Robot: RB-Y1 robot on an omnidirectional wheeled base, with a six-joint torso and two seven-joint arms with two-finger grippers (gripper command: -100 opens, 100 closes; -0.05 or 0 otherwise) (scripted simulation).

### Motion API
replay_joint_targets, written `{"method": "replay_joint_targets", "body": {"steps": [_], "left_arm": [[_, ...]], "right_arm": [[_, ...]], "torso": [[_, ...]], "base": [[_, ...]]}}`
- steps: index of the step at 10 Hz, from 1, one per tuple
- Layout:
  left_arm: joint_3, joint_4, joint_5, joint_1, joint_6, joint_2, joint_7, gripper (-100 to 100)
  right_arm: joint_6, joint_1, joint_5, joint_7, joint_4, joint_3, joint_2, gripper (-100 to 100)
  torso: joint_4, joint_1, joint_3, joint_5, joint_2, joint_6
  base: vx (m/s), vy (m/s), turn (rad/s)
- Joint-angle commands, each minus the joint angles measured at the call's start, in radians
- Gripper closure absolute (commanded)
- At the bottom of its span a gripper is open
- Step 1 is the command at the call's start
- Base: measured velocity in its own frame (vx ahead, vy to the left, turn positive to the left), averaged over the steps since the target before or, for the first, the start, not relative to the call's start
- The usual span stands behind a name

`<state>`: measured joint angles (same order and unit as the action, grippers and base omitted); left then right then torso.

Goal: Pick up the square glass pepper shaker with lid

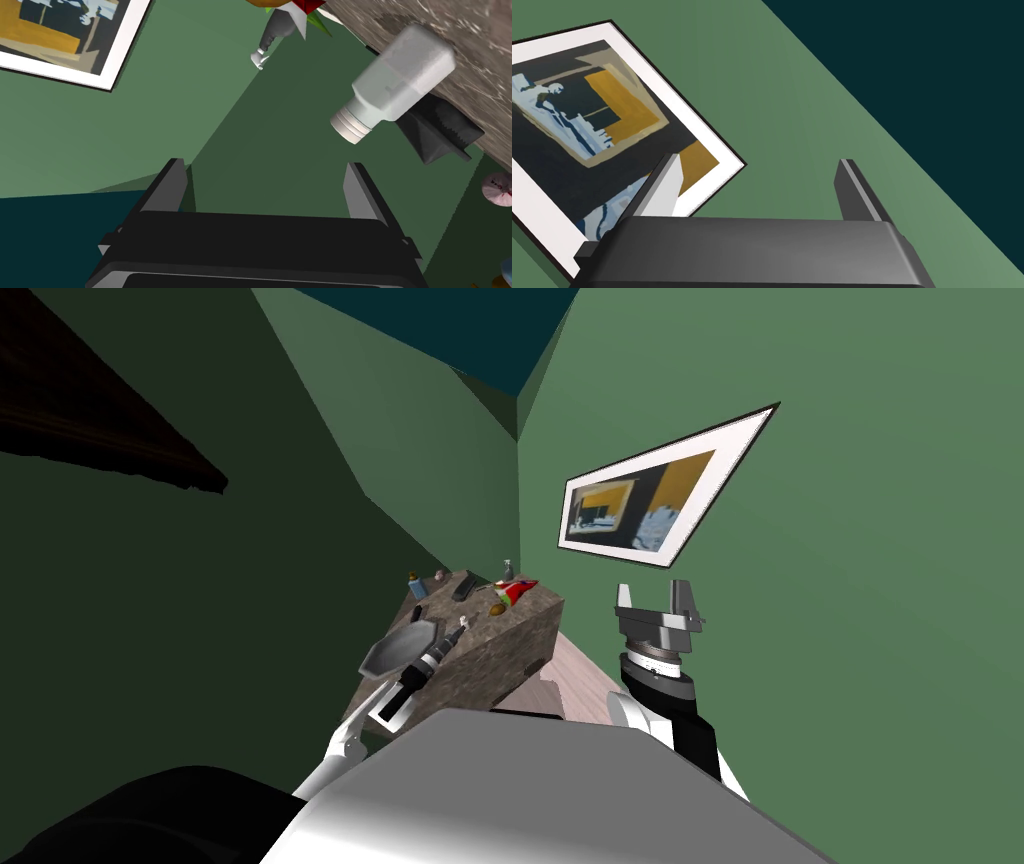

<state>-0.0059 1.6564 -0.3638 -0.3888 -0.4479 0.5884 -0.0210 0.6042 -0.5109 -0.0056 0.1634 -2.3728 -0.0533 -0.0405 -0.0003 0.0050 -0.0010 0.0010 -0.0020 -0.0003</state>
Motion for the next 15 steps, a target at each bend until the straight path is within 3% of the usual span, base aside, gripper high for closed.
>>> {"method": "replay_joint_targets", "body": {"steps": [1, 8, 9, 10, 11, 13, 14, 15], "left_arm": [[-0.006, -0.033, -0.019, 0.013, 0.015, 0.041, -0.001, -100], [-0.023, -0.157, -0.093, 0.028, 0.029, 0.174, -0.02, -100], [-0.021, -0.141, -0.086, 0.024, 0.029, 0.162, -0.019, -100], [-0.022, -0.142, -0.087, 0.024, 0.031, 0.164, -0.019, 0], [-0.02, -0.167, -0.084, 0.05, 0.048, 0.159, -0.017, -100], [-0.018, -0.199, -0.08, 0.083, 0.071, 0.154, -0.015, -100], [-0.017, -0.191, -0.081, 0.071, 0.056, 0.153, -0.019, -100], [-0.017, -0.193, -0.081, 0.073, 0.06, 0.153, -0.018, 100]], "right_arm": [[0.0, 0.0, 0.0, 0.0, 0.0, 0.0, 0.0, 0], [0.0, 0.0, 0.0, 0.0, 0.0, 0.0, 0.0, 0], [0.0, 0.0, 0.0, 0.0, 0.0, 0.0, 0.0, 0], [0.0, 0.0, 0.0, 0.0, 0.0, 0.0, 0.0, 0], [0.0, 0.0, 0.0, 0.0, 0.0, 0.0, 0.0, 0], [0.0, 0.0, 0.0, 0.0, 0.0, 0.0, 0.0, 0], [0.0, 0.0, 0.0, 0.0, 0.0, 0.0, 0.0, 0], [0.0, 0.0, 0.0, 0.0, 0.0, 0.0, 0.0, 0]], "torso": [[0.0, 0.0, 0.0, 0.0, 0.0, 0.0], [0.0, 0.001, -0.001, 0.0, -0.001, 0.0], [0.0, 0.0, 0.0, 0.0, 0.001, -0.001], [0.0, -0.003, 0.001, 0.0, 0.001, -0.001], [0.0, -0.004, 0.0, -0.001, 0.001, -0.001], [0.001, -0.004, 0.002, -0.001, 0.003, -0.001], [0.001, -0.005, 0.002, -0.001, 0.004, 0.0], [0.001, -0.004, 0.001, -0.001, 0.003, -0.001]], "base": [[0.022, 0.065, -0.222], [0.02, 0.058, -0.203], [-0.017, 0.015, -0.042], [0.0, 0.0, 0.0], [-0.03, -0.004, -0.219], [-0.055, 0.0, -0.188], [-0.024, -0.002, -0.042], [-0.004, 0.002, 0.018]]}}
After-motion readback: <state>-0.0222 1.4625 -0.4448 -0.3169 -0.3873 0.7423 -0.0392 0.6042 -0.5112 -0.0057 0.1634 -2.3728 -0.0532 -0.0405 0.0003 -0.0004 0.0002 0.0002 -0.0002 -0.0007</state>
